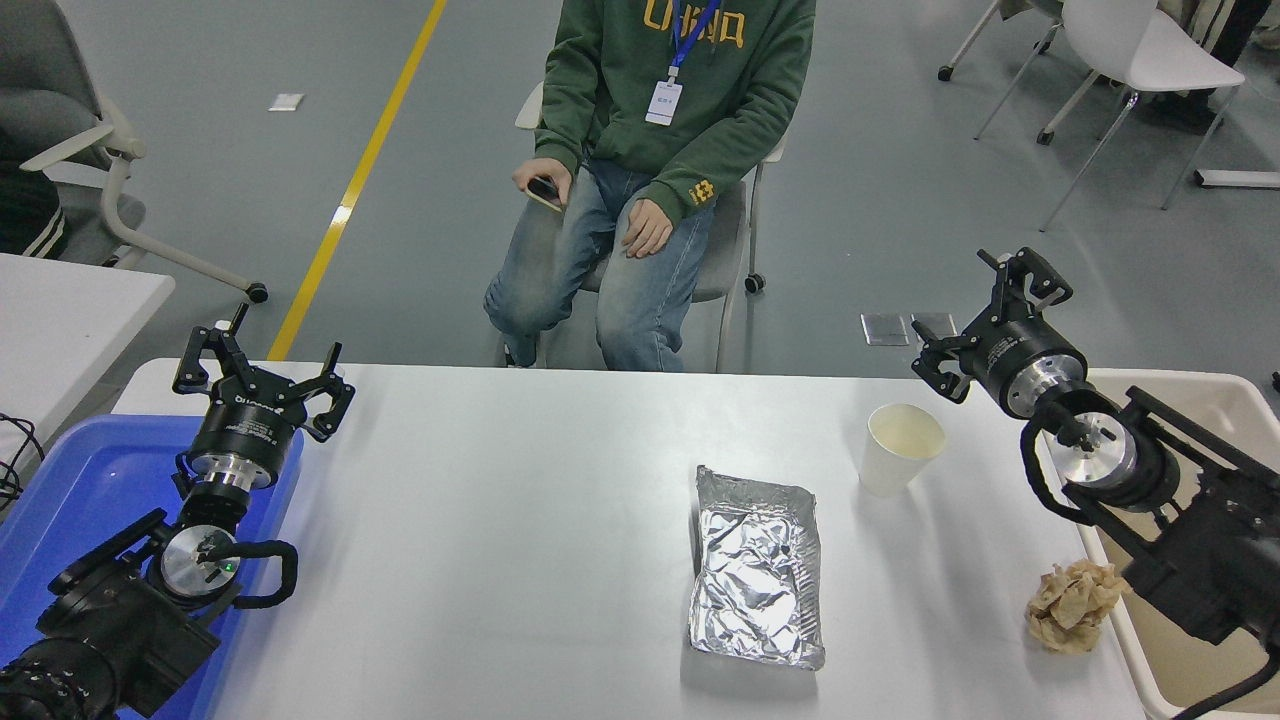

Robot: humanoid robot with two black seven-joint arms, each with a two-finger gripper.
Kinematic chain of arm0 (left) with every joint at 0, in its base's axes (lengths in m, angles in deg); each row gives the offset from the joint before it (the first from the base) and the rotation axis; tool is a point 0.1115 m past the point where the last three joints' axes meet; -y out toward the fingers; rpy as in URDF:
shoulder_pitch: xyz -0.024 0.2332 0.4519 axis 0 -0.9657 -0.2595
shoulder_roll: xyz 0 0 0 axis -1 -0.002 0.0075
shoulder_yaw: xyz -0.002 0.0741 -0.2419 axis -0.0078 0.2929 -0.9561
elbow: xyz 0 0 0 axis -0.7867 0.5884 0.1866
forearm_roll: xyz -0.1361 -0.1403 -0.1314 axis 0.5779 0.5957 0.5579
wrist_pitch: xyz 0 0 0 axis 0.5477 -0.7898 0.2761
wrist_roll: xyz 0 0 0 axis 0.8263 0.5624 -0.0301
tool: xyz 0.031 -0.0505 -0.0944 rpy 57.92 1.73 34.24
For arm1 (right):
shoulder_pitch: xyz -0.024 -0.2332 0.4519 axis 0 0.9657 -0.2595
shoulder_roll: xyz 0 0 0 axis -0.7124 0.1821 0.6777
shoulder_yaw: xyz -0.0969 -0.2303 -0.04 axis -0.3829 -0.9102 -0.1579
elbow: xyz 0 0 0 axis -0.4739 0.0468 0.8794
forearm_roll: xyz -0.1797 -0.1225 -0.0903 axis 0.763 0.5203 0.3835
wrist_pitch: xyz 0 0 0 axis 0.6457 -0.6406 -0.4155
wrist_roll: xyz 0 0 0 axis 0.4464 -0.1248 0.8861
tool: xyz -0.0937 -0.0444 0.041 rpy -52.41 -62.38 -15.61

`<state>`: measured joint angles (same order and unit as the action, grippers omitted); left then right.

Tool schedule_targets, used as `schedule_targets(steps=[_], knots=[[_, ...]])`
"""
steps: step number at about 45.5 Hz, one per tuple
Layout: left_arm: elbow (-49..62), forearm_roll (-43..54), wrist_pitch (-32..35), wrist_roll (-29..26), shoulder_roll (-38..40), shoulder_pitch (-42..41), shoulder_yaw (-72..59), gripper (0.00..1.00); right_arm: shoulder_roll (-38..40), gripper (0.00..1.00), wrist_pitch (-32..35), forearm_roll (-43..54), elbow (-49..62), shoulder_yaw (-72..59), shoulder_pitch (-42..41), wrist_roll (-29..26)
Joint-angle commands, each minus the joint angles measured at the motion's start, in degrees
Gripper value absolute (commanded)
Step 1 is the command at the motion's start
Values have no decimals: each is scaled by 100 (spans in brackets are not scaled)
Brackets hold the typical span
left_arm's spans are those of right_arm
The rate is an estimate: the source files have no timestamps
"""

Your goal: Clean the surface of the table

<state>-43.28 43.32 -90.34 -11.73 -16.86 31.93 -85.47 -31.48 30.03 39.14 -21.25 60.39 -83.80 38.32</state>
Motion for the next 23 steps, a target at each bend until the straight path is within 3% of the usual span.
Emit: schedule_targets(steps=[1,23], knots=[[-1,0,0,0,4,-2,0,100,21,100,-4,0,25,-10,-93,-9],[-1,0,0,0,-5,-2,0,100,12,100,-4,18,78,-309,-207,-9]])
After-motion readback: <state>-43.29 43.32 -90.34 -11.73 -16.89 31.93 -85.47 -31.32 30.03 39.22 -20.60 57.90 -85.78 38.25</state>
